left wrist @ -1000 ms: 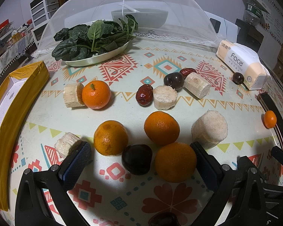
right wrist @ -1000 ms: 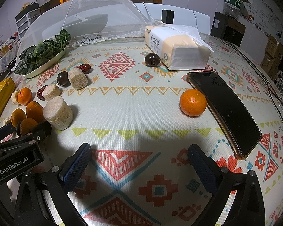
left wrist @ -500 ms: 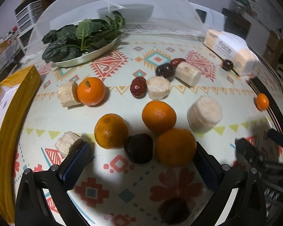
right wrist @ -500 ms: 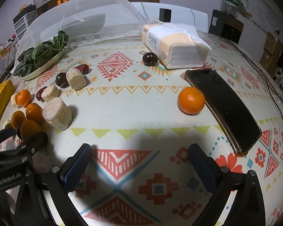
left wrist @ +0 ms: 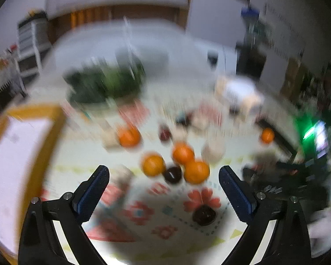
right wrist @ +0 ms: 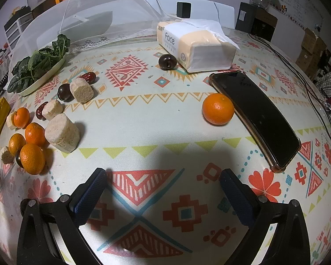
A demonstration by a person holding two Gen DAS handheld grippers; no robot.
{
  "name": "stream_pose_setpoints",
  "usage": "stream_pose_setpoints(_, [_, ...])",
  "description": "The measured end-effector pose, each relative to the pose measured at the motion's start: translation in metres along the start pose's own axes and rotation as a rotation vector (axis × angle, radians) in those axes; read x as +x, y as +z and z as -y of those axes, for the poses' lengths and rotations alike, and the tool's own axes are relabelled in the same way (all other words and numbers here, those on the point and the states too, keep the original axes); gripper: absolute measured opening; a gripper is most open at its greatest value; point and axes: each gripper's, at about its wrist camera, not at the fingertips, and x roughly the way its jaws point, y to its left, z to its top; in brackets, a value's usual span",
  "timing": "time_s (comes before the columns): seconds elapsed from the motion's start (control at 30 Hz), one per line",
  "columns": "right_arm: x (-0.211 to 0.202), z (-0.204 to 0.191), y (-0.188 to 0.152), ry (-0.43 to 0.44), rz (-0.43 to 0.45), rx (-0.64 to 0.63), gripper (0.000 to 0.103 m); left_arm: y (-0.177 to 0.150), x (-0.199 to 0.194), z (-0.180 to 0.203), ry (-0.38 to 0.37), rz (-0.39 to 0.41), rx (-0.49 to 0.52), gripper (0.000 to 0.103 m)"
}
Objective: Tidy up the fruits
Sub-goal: 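Grasp a white yam slice with the left tool while the right tool grasps a dark plum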
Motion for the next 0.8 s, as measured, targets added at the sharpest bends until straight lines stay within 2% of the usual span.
stream_pose_setpoints(0.07, [-0.004,0.002,-0.002,0.005,0.011,0.007,0.101,0.012,-0.039,-0.014,0.018,0.113,0.000,0.100])
stream_pose_setpoints(0.1, [-0.011,0.003,-0.004,0.010,0.045,0.013,0.100,0.018,-0.059,-0.022,0.042,0.171,0.003,0.100])
stream_pose_setpoints(0.17, [-0.031,0.004,-0.006,0.009,0.115,0.008,0.100,0.033,-0.108,-0.039,0.127,0.314,0.017,0.100])
stream_pose_setpoints(0.23, [-0.061,0.003,-0.007,0.016,0.213,0.002,0.100,0.045,-0.144,-0.048,0.202,0.427,0.041,0.100])
stream_pose_setpoints(0.27, [-0.083,0.001,-0.007,0.008,0.296,-0.006,0.100,0.052,-0.165,-0.051,0.254,0.494,0.060,0.100])
stream_pose_setpoints(0.33, [-0.113,-0.004,-0.010,0.021,0.428,-0.031,0.101,0.067,-0.193,-0.056,0.320,0.586,0.091,0.102])
stream_pose_setpoints(0.4, [-0.129,-0.013,-0.009,0.077,0.468,-0.063,0.103,0.082,-0.208,-0.056,0.354,0.632,0.135,0.103])
stream_pose_setpoints(0.43, [-0.130,-0.019,-0.007,0.117,0.432,-0.084,0.103,0.091,-0.207,-0.056,0.350,0.600,0.157,0.103])
stream_pose_setpoints(0.5, [-0.123,-0.030,-0.009,0.193,0.370,-0.104,0.102,0.098,-0.195,-0.060,0.334,0.514,0.139,0.103])
stream_pose_setpoints(0.6, [-0.101,-0.050,-0.023,0.310,0.269,-0.146,0.088,0.087,-0.169,-0.062,0.248,0.429,0.092,0.103])
stream_pose_setpoints(0.67, [-0.081,-0.064,-0.031,0.379,0.183,-0.167,0.074,0.075,-0.127,-0.063,0.172,0.320,0.065,0.103])
stream_pose_setpoints(0.73, [-0.068,-0.072,-0.035,0.410,0.129,-0.184,0.064,0.061,-0.094,-0.064,0.103,0.229,0.040,0.103])
stream_pose_setpoints(0.8, [-0.060,-0.082,-0.043,0.420,0.099,-0.206,0.062,0.050,-0.065,-0.065,0.047,0.147,0.010,0.092])
